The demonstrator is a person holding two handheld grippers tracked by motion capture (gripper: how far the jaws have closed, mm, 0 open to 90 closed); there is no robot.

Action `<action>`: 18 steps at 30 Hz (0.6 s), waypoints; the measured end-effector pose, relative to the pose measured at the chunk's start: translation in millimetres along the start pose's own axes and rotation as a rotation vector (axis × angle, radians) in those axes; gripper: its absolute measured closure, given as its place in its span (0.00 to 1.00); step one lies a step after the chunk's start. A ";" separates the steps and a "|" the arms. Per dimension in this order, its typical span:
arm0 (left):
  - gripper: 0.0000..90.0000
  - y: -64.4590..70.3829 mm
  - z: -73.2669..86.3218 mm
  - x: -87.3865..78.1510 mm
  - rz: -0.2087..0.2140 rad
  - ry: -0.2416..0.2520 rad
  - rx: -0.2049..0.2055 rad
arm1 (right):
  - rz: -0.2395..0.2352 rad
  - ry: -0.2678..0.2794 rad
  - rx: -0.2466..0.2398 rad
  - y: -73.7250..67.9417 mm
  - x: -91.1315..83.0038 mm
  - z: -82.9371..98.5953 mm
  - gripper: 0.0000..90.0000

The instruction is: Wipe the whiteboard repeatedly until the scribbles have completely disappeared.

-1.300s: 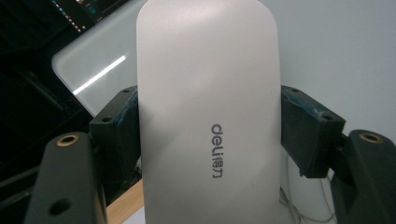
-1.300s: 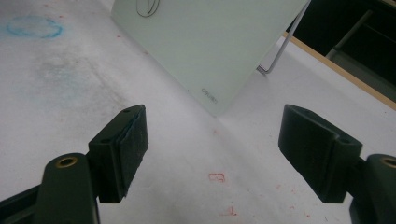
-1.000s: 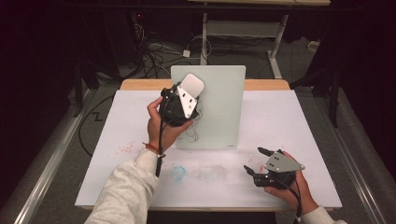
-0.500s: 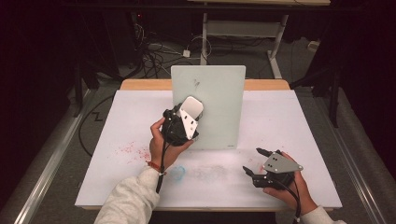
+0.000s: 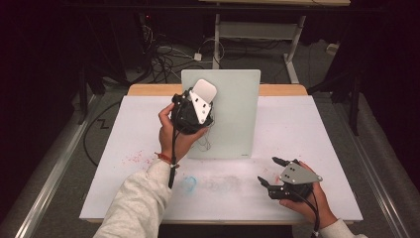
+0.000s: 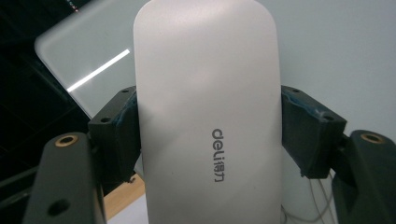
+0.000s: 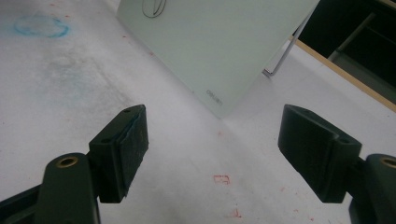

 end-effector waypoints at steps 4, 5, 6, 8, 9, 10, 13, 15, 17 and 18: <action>0.31 -0.6 -3.6 0.4 -0.016 0.005 0.005 | -0.005 -0.004 -0.005 -0.4 0.3 0.2 0.28; 0.31 -0.3 -2.4 -0.1 -0.016 0.009 -0.002 | -0.005 -0.004 -0.005 -0.4 0.3 0.2 0.28; 0.32 1.9 1.8 -0.9 -0.017 0.010 -0.005 | -0.005 -0.003 -0.005 -0.4 0.2 0.1 0.28; 0.32 5.3 5.4 -1.5 -0.019 0.008 0.004 | -0.005 -0.002 -0.005 -0.5 0.1 0.0 0.28; 0.32 7.6 8.0 -2.0 -0.018 0.007 0.009 | -0.006 -0.001 -0.008 -0.5 0.3 0.0 0.28; 0.32 15.1 16.6 -3.1 -0.012 0.005 0.023 | -0.006 -0.004 -0.008 -0.7 0.3 0.0 0.28; 0.32 26.9 30.1 -5.5 -0.005 -0.004 0.043 | -0.006 -0.006 -0.009 -0.9 0.4 -0.1 0.28; 0.32 30.9 34.3 -6.3 -0.002 -0.009 0.050 | -0.007 -0.006 -0.009 -1.3 0.7 -0.2 0.28; 0.32 38.5 41.8 -7.6 0.005 -0.018 0.070 | -0.007 -0.006 -0.011 -1.5 0.9 -0.2 0.28; 0.32 40.8 43.7 -7.9 0.005 -0.018 0.081 | -0.007 -0.007 -0.010 -1.8 1.1 -0.2 0.28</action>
Point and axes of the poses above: each handheld gripper's, and its own axes: x roughly forward along the jaws, z roughly out of its underside, y roughly to its right, the point moved 2 cm from there along x, roughly forward along the jaws, and after that the axes turned 8 degrees about -z, right-handed, at the moved point
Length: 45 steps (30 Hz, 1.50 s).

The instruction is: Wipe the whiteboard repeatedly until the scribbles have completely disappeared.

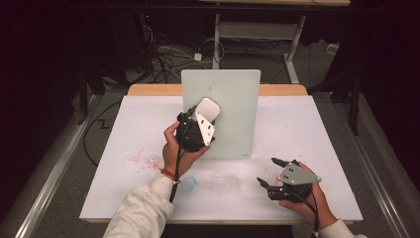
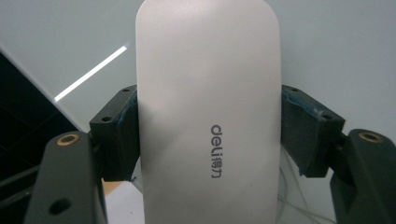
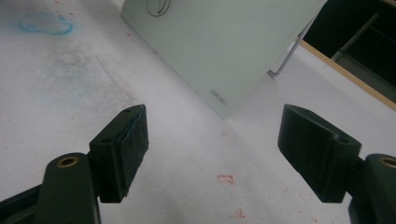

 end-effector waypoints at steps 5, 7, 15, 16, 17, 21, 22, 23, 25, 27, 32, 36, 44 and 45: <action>0.31 -5.9 -9.3 0.9 0.028 -0.009 -0.017 | -0.006 -0.007 0.001 -1.2 1.1 0.2 0.28; 0.31 -11.0 -16.6 2.2 0.035 -0.004 -0.024 | -0.005 -0.007 -0.002 -1.1 1.1 0.2 0.28; 0.30 -33.4 -49.4 7.8 0.037 0.026 -0.027 | -0.001 -0.007 0.001 1.2 0.2 1.4 0.28; 0.30 -35.5 -51.6 8.8 0.043 0.028 -0.038 | -0.002 -0.005 -0.001 1.5 0.2 1.3 0.28; 0.30 -36.1 -52.1 9.6 0.049 0.026 -0.048 | -0.002 -0.005 0.000 1.5 0.3 1.3 0.28; 0.31 -31.4 -45.5 11.8 0.057 0.026 -0.069 | -0.001 -0.006 0.001 1.1 0.3 1.2 0.28; 0.31 -29.6 -42.2 11.2 0.056 0.026 -0.073 | -0.001 -0.005 0.000 1.3 0.0 1.1 0.28; 0.31 -28.2 -40.4 10.5 0.054 0.022 -0.070 | 0.001 -0.002 0.001 1.3 -0.6 0.7 0.28; 0.31 -21.6 -32.0 8.8 0.053 0.013 -0.043 | 0.000 -0.003 -0.002 1.1 -0.4 0.5 0.28; 0.31 -19.6 -28.1 8.1 0.054 0.012 -0.043 | -0.004 -0.005 -0.006 0.4 0.5 0.5 0.28; 0.31 -7.1 -4.9 4.3 0.059 0.006 -0.030 | -0.004 -0.005 -0.004 0.2 0.5 0.4 0.28; 0.31 8.4 17.3 0.3 0.064 -0.011 -0.002 | -0.008 -0.009 -0.006 -0.9 1.3 0.5 0.28; 0.31 30.1 33.9 -2.7 0.060 -0.030 0.059 | -0.012 -0.010 -0.010 -2.2 1.1 -0.1 0.28; 0.31 31.2 35.6 -3.0 0.063 -0.033 0.070 | -0.012 -0.010 -0.009 -2.1 1.0 0.2 0.28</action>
Point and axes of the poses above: each handheld gripper's, and its own axes: x roughly forward along the jaws, z roughly out of its underside, y roughly to its right, the point moved 2 cm from there along x, roughly forward along the jaws, and after that the axes turned 8 degrees about -z, right-handed, at the moved point
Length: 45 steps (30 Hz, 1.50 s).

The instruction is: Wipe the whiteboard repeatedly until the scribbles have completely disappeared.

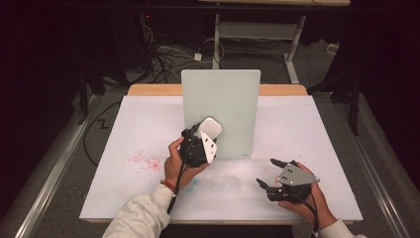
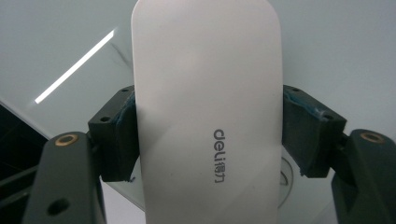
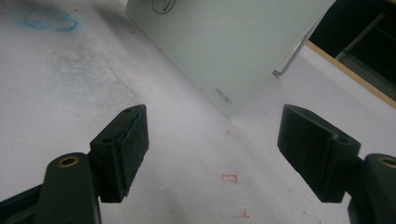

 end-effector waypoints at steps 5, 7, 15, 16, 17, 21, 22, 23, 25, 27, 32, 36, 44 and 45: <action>0.31 -1.8 -2.2 0.4 0.022 -0.017 0.009 | -0.002 -0.004 -0.002 0.0 1.0 0.3 0.28; 0.31 -4.9 -6.6 0.8 0.027 -0.016 0.012 | -0.003 -0.005 -0.005 -0.4 1.2 0.0 0.28; 0.31 -32.1 -32.0 3.0 0.011 0.022 -0.012 | -0.008 -0.010 -0.001 -1.1 2.2 0.7 0.28; 0.31 -35.9 -35.0 3.3 0.011 0.025 -0.020 | -0.008 -0.010 -0.001 -1.1 2.2 0.7 0.28; 0.31 -38.7 -36.9 3.4 0.010 0.029 -0.027 | -0.008 -0.011 -0.001 -1.0 2.2 0.8 0.28; 0.31 -35.7 -34.2 3.6 0.001 0.036 -0.017 | -0.012 -0.010 -0.007 -1.2 2.1 0.6 0.28; 0.31 -33.7 -32.2 3.4 0.000 0.038 -0.016 | -0.013 -0.010 -0.009 -1.4 2.4 0.6 0.28; 0.31 -30.7 -29.2 3.4 0.003 0.037 -0.016 | -0.012 -0.011 -0.014 -1.3 2.6 0.6 0.28; 0.31 -24.7 -24.3 3.1 0.008 0.032 -0.003 | -0.012 -0.015 -0.014 -2.4 3.3 0.6 0.28; 0.31 -14.7 -17.8 2.5 0.017 0.017 0.043 | -0.004 -0.012 -0.019 -1.5 3.0 -0.1 0.28; 0.31 6.3 1.9 0.9 0.040 -0.006 0.133 | -0.003 -0.007 -0.010 -1.5 2.2 -0.3 0.28; 0.31 10.7 14.6 -0.8 0.056 -0.019 0.175 | -0.007 -0.013 -0.014 -2.3 2.9 0.1 0.28; 0.31 -12.3 16.4 -3.2 0.061 -0.021 0.155 | -0.005 -0.014 -0.021 -1.9 3.3 -0.1 0.28; 0.31 -17.3 13.0 -3.1 0.054 -0.021 0.144 | -0.007 -0.016 -0.015 -2.5 3.5 0.0 0.28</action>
Point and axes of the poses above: each handheld gripper's, and its own axes: x roughly forward along the jaws, z roughly out of its underside, y roughly to its right, the point moved 2 cm from there along x, roughly forward along the jaws, and after that the axes turned 8 degrees about -z, right-handed, at the moved point
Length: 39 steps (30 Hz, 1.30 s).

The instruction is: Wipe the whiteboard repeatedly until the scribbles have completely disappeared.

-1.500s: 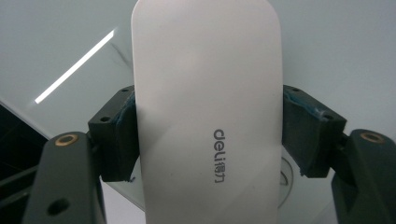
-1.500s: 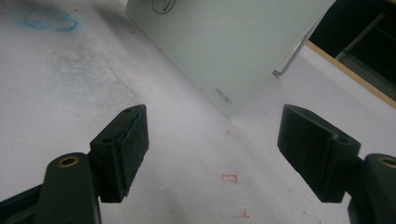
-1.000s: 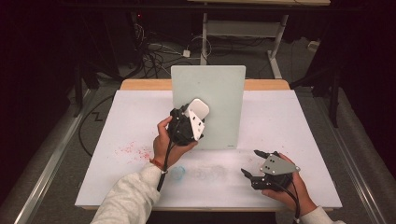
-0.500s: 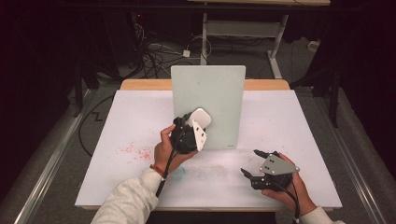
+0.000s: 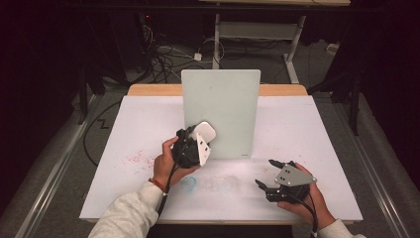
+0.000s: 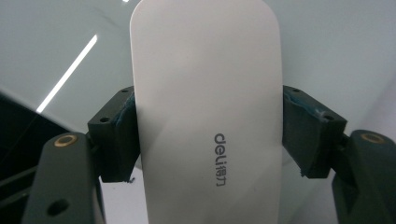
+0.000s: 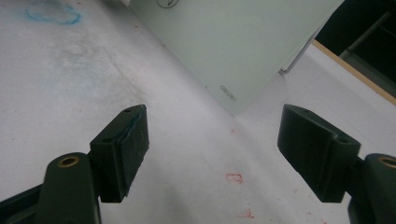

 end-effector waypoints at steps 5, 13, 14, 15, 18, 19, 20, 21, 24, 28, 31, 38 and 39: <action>0.31 -36.7 -24.0 -0.7 -0.029 0.022 -0.058 | -0.001 0.001 -0.003 -0.4 0.3 -0.4 0.28; 0.31 -64.3 -55.7 1.4 -0.041 0.050 -0.078 | -0.006 -0.001 0.000 0.1 0.4 0.1 0.28; 0.31 -65.8 -60.1 1.5 -0.049 0.047 -0.070 | -0.006 0.000 0.001 0.1 0.4 0.0 0.28; 0.31 -67.2 -64.3 1.8 -0.052 0.048 -0.071 | -0.007 0.000 0.002 0.0 0.4 0.0 0.28; 0.31 -71.7 -74.9 2.9 -0.052 0.049 -0.084 | -0.009 -0.001 0.000 -0.5 0.4 -0.1 0.28; 0.31 -73.5 -78.4 3.4 -0.049 0.051 -0.086 | -0.010 -0.001 -0.002 -0.5 0.4 -0.2 0.28; 0.31 -74.4 -80.5 3.9 -0.049 0.056 -0.090 | -0.010 -0.001 0.000 -0.6 0.0 -0.1 0.28; 0.31 -75.0 -82.0 4.1 -0.047 0.055 -0.091 | -0.009 -0.001 -0.003 -0.3 -0.1 -0.1 0.28; 0.31 -76.5 -87.5 4.7 -0.046 0.054 -0.099 | -0.012 -0.001 0.003 -0.3 0.0 0.0 0.28; 0.31 -79.4 -89.8 5.4 -0.030 0.062 -0.115 | -0.030 0.007 -0.005 -2.2 -0.4 -0.6 0.28; 0.31 -79.9 -89.8 5.3 -0.027 0.062 -0.117 | -0.034 0.008 -0.004 -2.2 -0.1 -0.6 0.28; 0.31 -70.1 -79.1 5.2 -0.018 0.059 -0.085 | -0.031 0.009 -0.008 -1.4 -0.6 -0.3 0.28; 0.31 -66.5 -75.8 5.0 -0.018 0.057 -0.072 | -0.031 0.009 -0.008 -1.4 -0.6 -0.3 0.28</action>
Point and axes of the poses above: each handheld gripper's, and its own axes: x roughly forward along the jaws, z roughly out of its underside, y roughly to its right, the point moved 2 cm from there along x, roughly forward along the jaws, and after that the axes turned 8 degrees about -z, right-handed, at the moved point
